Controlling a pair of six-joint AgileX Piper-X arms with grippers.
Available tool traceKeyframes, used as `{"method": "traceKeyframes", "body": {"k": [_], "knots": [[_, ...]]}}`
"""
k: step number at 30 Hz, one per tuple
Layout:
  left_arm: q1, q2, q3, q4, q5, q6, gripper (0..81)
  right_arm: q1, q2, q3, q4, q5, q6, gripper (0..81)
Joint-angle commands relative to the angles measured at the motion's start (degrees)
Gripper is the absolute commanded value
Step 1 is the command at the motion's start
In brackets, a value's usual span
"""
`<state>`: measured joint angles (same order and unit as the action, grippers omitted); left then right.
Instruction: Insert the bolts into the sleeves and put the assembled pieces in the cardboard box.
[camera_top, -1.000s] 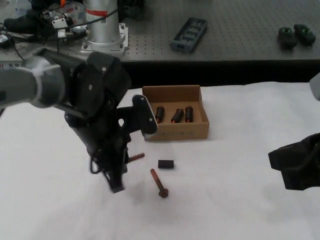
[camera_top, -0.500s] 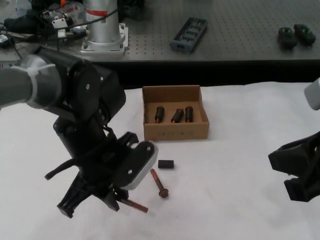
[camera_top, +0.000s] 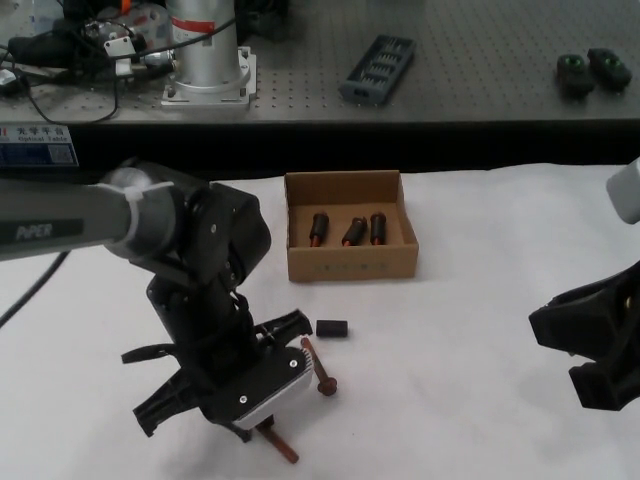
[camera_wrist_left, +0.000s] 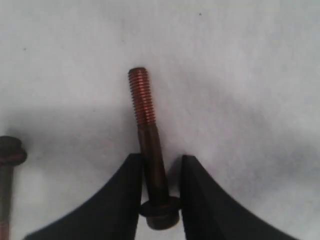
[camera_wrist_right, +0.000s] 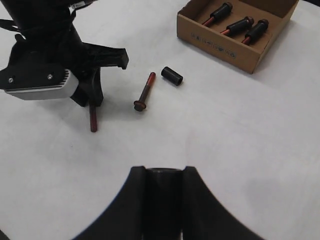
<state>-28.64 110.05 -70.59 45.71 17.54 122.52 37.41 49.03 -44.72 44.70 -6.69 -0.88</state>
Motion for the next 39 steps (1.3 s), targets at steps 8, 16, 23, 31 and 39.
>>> {"method": "traceKeyframes", "body": {"k": [8,16,23,31,39], "knots": [[-0.26,1.79,0.09,-3.44,-2.28,18.96,0.6,0.06,-0.43,-0.11,-0.32,-0.99,-0.46,1.8],[-0.26,1.79,0.09,-2.56,-0.09,16.52,8.8,0.06,-0.43,-0.11,-0.02,-0.99,-0.46,1.8],[-0.26,1.79,0.09,-1.51,3.35,10.21,55.2,0.06,-0.43,-0.11,-0.02,-0.99,-0.46,1.8],[-0.26,1.79,0.09,-1.51,3.35,-2.8,49.9,0.06,-0.43,-0.11,0.22,-0.99,-0.46,1.8],[-0.26,-4.19,0.09,1.9,3.35,-29.87,49.9,0.06,-0.43,-0.11,6.06,-0.99,-0.01,1.8]]}}
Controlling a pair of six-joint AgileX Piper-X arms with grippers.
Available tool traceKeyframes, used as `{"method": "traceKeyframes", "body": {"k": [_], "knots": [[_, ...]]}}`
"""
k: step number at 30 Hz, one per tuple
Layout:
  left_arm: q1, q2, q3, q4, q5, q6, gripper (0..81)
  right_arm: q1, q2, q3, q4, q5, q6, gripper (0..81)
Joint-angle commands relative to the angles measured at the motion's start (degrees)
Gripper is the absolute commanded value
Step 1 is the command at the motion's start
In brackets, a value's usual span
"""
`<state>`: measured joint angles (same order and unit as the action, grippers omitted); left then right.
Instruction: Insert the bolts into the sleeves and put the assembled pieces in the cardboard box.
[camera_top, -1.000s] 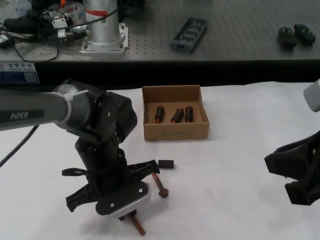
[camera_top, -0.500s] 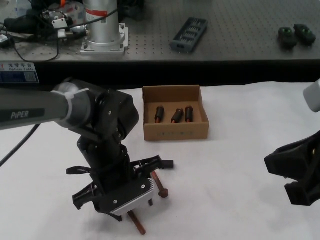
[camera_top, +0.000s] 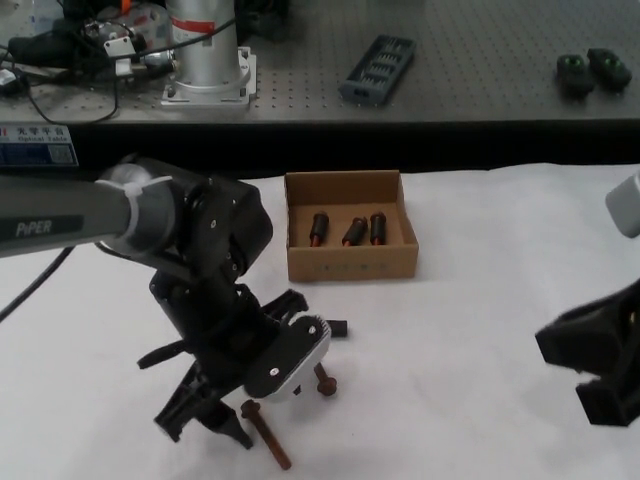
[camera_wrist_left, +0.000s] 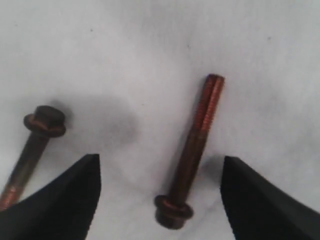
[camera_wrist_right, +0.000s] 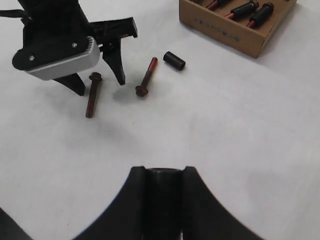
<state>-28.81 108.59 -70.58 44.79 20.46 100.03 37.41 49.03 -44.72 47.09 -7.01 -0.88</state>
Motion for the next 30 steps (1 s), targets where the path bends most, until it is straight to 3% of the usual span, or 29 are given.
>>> {"method": "traceKeyframes", "body": {"k": [1,5,12,17,25,30], "knots": [[-0.08,-3.97,0.08,4.19,0.97,-10.66,49.5,0.06,-0.43,-0.11,4.64,-0.67,0.46,1.8],[-0.08,-8.02,0.08,9.66,1.45,-33.68,49.1,0.06,-0.43,-0.11,7.78,-0.67,3.84,1.8],[-0.08,-9.62,0.21,12.69,1.36,-97.7,49.1,0.06,-0.43,-0.11,8.9,-0.67,5.18,1.8],[-0.08,-9.62,1.47,12.14,-0.48,-132.21,49.1,0.06,-0.43,-0.11,8.9,-0.67,5.18,1.8],[-1.4,-9.62,6.17,-2.52,-1.44,-155.08,49.1,0.06,-0.43,-0.11,8.9,-0.67,5.18,1.8],[-3.9,-9.62,6.9,-10.3,-8.08,-155.29,45.4,0.06,-0.43,-0.11,8.89,-0.67,5.05,1.8]]}}
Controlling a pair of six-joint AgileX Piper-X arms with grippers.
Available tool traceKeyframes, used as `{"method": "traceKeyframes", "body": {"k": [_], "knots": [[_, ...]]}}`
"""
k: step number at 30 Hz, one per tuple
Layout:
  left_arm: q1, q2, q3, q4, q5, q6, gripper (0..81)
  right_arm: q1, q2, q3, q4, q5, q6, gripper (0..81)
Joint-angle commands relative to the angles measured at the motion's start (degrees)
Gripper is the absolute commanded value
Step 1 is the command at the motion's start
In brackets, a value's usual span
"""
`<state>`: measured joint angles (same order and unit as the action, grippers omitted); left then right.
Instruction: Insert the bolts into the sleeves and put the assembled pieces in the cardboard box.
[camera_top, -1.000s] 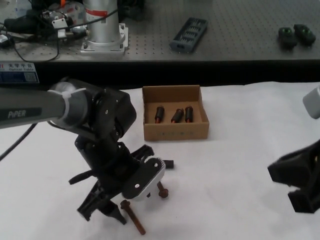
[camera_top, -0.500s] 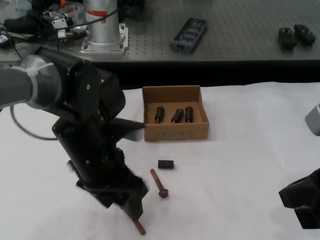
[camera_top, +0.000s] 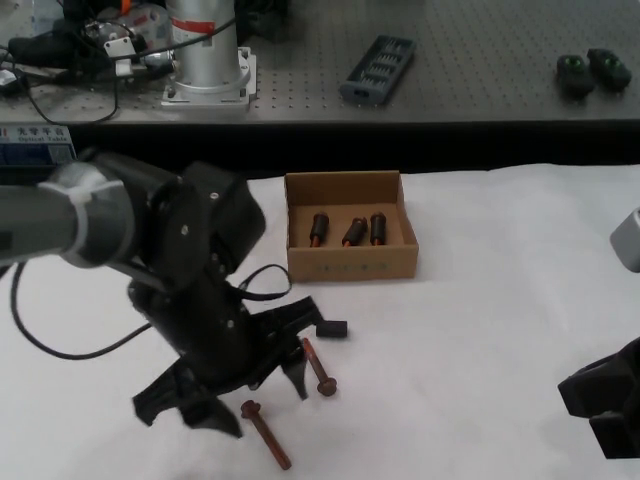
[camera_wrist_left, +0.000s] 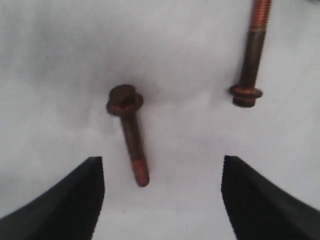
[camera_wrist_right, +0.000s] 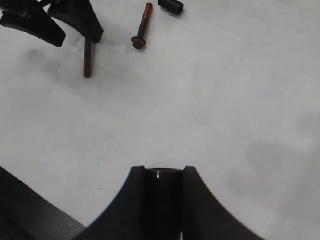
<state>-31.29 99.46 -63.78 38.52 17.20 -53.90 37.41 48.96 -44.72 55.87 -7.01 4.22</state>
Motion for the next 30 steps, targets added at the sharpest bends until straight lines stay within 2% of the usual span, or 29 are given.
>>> {"method": "traceKeyframes", "body": {"k": [1,4,7,12,17,30], "knots": [[-1.72,-0.49,0.1,-4.66,-5.84,-1.25,42.3,0.06,-0.37,-0.11,0.1,-0.67,-0.46,1.8],[-1.94,-0.49,0.1,-5.1,-7.52,-0.59,31.7,0.06,-0.37,-0.11,0.1,-0.67,-0.46,1.8],[-1.94,-0.49,0.1,-5.11,-9.38,0.13,27.5,0.06,-0.37,-0.11,0.1,-0.67,-0.46,1.8],[-1.94,-0.49,0.1,-3.05,-9.22,0.3,28.8,0.06,-0.37,-0.11,0.1,-0.67,-0.46,1.8],[-2.7,-0.49,0.23,1.91,-8.91,0.3,41.9,0.06,-0.37,-0.11,0.1,-0.67,-0.46,1.8],[-3.11,0.63,0.49,0.41,-10.49,-0.01,38.0,0.06,-0.37,-0.11,0.1,-0.67,-0.46,1.8]]}}
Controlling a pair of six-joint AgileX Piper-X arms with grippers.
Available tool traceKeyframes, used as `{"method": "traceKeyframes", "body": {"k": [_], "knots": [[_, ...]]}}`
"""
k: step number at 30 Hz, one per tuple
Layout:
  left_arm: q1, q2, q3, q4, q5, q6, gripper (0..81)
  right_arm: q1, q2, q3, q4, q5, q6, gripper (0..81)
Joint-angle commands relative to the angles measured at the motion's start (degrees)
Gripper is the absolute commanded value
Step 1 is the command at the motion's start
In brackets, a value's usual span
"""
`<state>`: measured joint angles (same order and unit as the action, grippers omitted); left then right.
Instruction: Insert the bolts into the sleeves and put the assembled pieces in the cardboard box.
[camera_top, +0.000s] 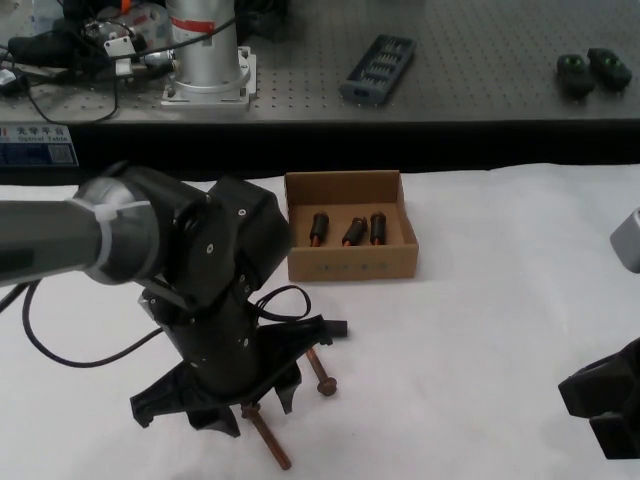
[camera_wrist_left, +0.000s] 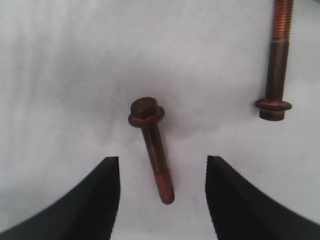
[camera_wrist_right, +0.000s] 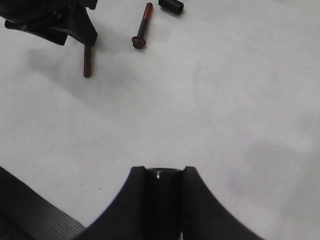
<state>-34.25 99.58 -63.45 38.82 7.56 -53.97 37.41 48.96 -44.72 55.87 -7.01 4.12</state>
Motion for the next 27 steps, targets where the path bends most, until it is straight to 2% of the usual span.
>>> {"method": "traceKeyframes", "body": {"k": [1,14,16,20,21,27], "knots": [[-0.27,1.01,0.16,0.33,-0.84,0.07,38.0,0.06,-0.37,-0.11,0.1,-0.67,-0.36,1.8],[-0.41,6.59,0.16,-4.36,-0.39,0.19,37.2,0.06,-0.37,-0.11,0.1,-0.67,-1.64,1.8],[-0.41,6.8,0.16,-4.51,-0.39,0.19,31.0,0.06,-0.37,-0.11,0.1,-0.67,-2.09,1.8],[-0.41,6.8,0.16,-4.47,-0.39,0.88,3.0,0.06,-0.37,-0.11,0.1,-0.67,-2.09,1.8],[-0.41,6.8,0.16,-4.47,-0.39,1.56,0.1,0.06,-0.37,-0.11,0.24,-0.67,-2.08,1.8],[-0.31,6.8,0.16,-4.47,0.18,1.71,0.3,0.06,-0.37,-0.11,0.33,-0.67,-2.08,1.8]]}}
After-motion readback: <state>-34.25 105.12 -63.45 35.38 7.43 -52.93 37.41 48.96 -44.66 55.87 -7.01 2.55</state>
